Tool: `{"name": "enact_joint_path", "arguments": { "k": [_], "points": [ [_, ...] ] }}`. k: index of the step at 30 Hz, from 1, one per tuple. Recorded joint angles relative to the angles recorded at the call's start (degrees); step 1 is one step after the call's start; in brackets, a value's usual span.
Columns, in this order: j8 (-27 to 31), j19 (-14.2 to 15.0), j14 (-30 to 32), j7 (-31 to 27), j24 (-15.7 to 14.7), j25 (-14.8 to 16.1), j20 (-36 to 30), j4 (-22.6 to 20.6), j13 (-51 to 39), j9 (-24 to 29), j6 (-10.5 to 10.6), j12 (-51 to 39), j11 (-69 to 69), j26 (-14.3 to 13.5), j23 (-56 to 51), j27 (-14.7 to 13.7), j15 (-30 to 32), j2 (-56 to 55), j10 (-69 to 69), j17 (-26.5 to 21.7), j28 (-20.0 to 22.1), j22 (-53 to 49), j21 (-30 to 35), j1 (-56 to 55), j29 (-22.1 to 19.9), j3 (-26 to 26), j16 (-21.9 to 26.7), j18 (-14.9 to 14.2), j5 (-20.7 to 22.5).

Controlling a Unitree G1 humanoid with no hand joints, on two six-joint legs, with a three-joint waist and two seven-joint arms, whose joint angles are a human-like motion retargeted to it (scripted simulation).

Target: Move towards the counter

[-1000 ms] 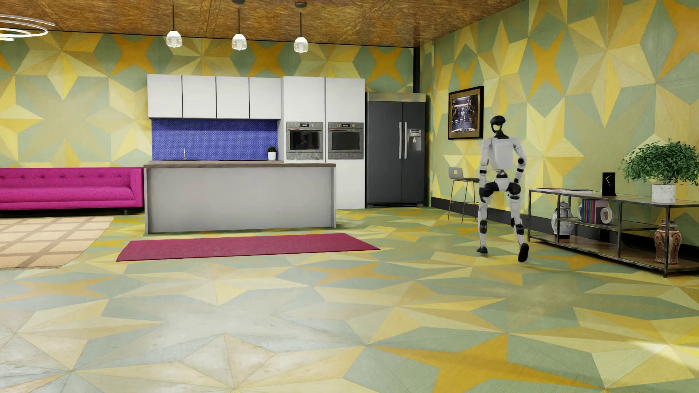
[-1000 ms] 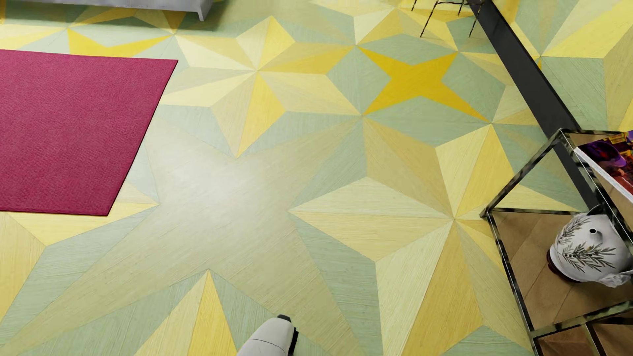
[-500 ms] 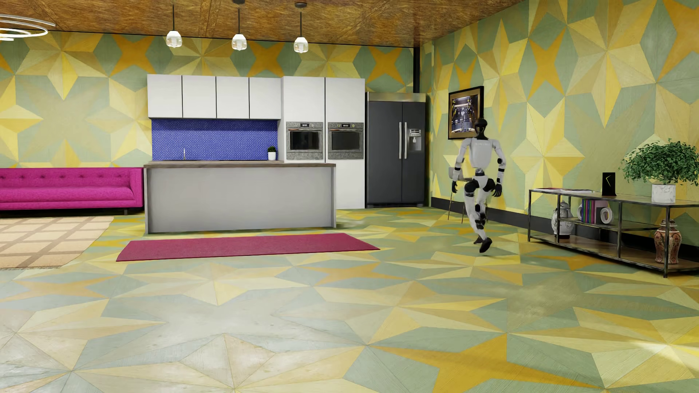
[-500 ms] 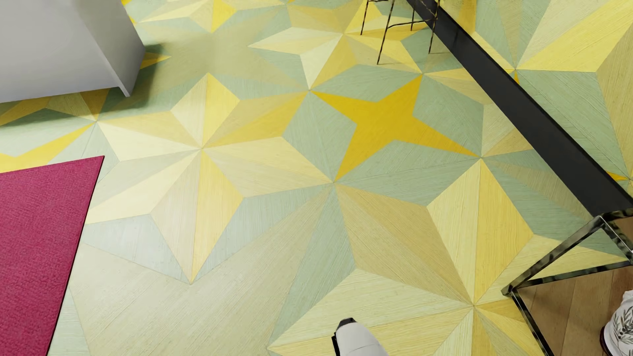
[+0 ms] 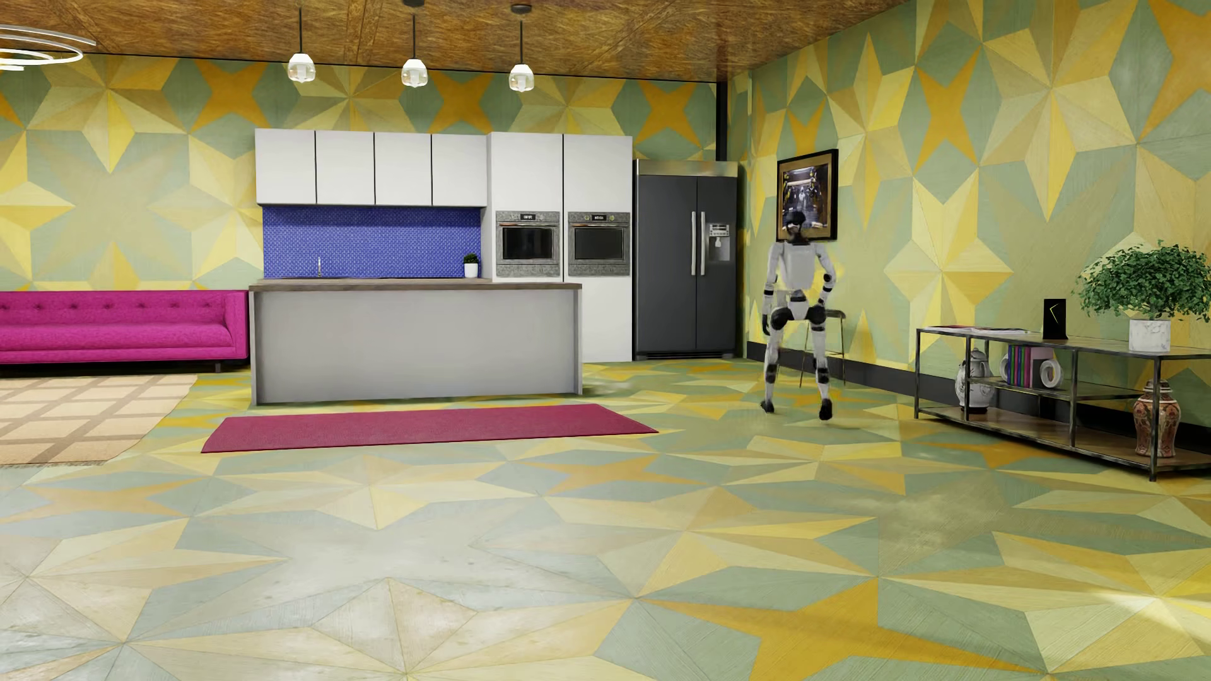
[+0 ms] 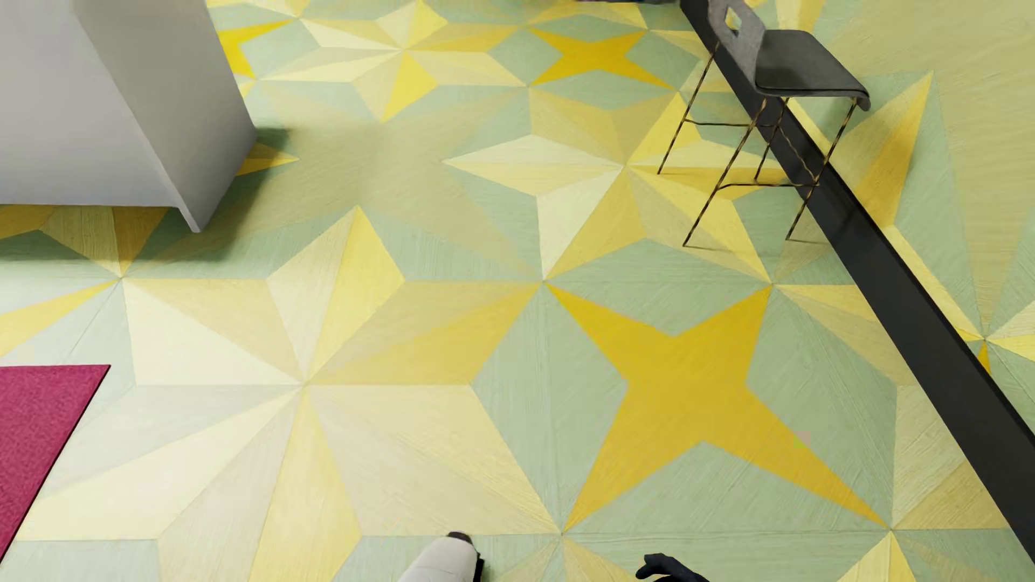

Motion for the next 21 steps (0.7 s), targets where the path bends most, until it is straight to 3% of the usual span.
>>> {"name": "enact_joint_path", "arguments": {
  "k": [1,2,3,4,6,9,10,11,13,14,16,17,18,19,21],
  "points": [
    [0.0,0.0,2.1,0.0,0.0,0.0,-0.4,-1.6,1.4,-0.9,-1.1,0.2,6.4,0.0,2.3,0.0,9.3,-1.0,6.1,1.3,0.0,2.1,0.0,-0.9,0.0,0.0,-0.2,0.0,-1.9],
    [0.0,0.0,1.3,0.0,0.0,0.0,-0.6,-4.1,2.5,-0.9,-2.0,0.0,16.3,0.0,5.6,0.0,19.9,-3.9,10.8,2.7,0.0,4.0,-0.2,0.3,0.0,-1.0,-0.4,0.0,-3.1],
    [0.0,0.0,-1.6,0.0,0.0,0.0,0.4,-7.0,3.7,0.0,-2.5,-0.3,29.2,0.0,7.6,0.0,26.2,-9.3,12.3,3.1,0.0,4.0,-0.1,3.9,0.0,-2.2,-0.7,0.0,-3.7],
    [0.0,0.0,-4.0,0.0,0.0,0.0,1.2,-10.1,4.2,1.0,-2.7,-0.4,41.4,0.0,9.2,0.0,25.5,-15.7,10.8,3.3,0.0,2.5,1.8,8.9,0.0,-4.0,-0.9,0.0,-3.8],
    [0.0,0.0,-5.4,0.0,0.0,0.0,1.3,-10.8,5.7,2.1,-0.4,-1.6,49.9,0.0,11.3,0.0,18.5,-27.9,5.0,4.5,0.0,-1.4,3.3,20.2,0.0,-10.7,-0.8,0.0,0.2],
    [0.0,0.0,-6.4,0.0,0.0,0.0,3.0,-9.8,9.6,2.1,2.3,-3.1,25.4,0.0,13.5,0.0,26.1,-41.9,-5.0,4.7,0.0,-9.6,6.4,36.0,0.0,-19.5,0.3,0.0,3.5],
    [0.0,0.0,-7.8,0.0,0.0,0.0,3.6,-8.9,10.9,2.2,2.9,-4.0,13.7,0.0,13.7,0.0,25.7,-44.0,-7.2,4.5,0.0,-11.7,6.6,41.0,0.0,-22.2,0.6,0.0,3.4],
    [0.0,0.0,-9.6,0.0,0.0,0.0,4.4,-9.1,11.6,1.7,2.5,-5.6,4.1,0.0,13.7,0.0,18.6,-46.8,-8.3,4.5,0.0,-13.3,6.9,44.0,0.0,-23.8,1.2,0.0,2.4],
    [0.0,0.0,-11.5,0.0,0.0,0.0,6.4,-8.0,12.6,1.0,2.2,-8.2,-2.6,0.0,13.5,0.0,-3.0,-50.7,-7.2,4.1,0.0,-14.6,8.1,48.5,0.0,-26.9,1.8,0.0,-0.2],
    [0.0,0.0,-9.6,0.0,0.0,0.0,7.5,-6.6,13.3,1.2,2.7,-8.7,-2.1,0.0,13.4,0.0,-1.2,-52.1,-5.8,3.7,0.0,-14.1,8.6,50.8,0.0,-28.4,1.7,0.0,-0.7],
    [0.0,0.0,3.3,0.0,0.0,0.0,9.0,-2.5,14.0,0.3,5.1,-7.5,4.6,0.0,14.5,0.0,20.6,-55.1,2.6,3.6,0.0,-11.7,8.9,51.6,0.0,-29.0,0.8,0.0,2.1],
    [0.0,0.0,12.4,0.0,0.0,0.0,7.9,-0.7,13.8,-0.3,6.9,-6.5,9.0,0.0,15.7,0.0,26.7,-55.0,11.9,3.6,0.0,-9.2,8.5,48.0,0.0,-27.7,0.3,0.0,4.8],
    [0.0,0.0,16.7,0.0,0.0,0.0,5.9,0.1,12.9,-0.4,8.1,-5.5,11.9,0.0,16.9,0.0,27.0,-53.1,23.5,3.3,0.0,-6.9,7.4,42.1,0.0,-26.1,0.3,0.0,7.2],
    [0.0,0.0,13.2,0.0,0.0,0.0,4.9,0.5,11.7,0.0,9.0,-4.3,12.0,0.0,17.2,0.0,24.8,-49.4,34.6,3.2,0.0,-6.6,5.4,35.1,0.0,-23.9,0.4,0.0,9.5],
    [0.0,0.0,-0.6,0.0,0.0,0.0,2.0,-2.1,8.6,1.3,8.4,-2.3,6.3,0.0,15.8,0.0,16.9,-36.6,44.0,2.7,0.0,-5.8,3.8,23.1,0.0,-17.1,0.8,0.0,10.7]
  ]
}}
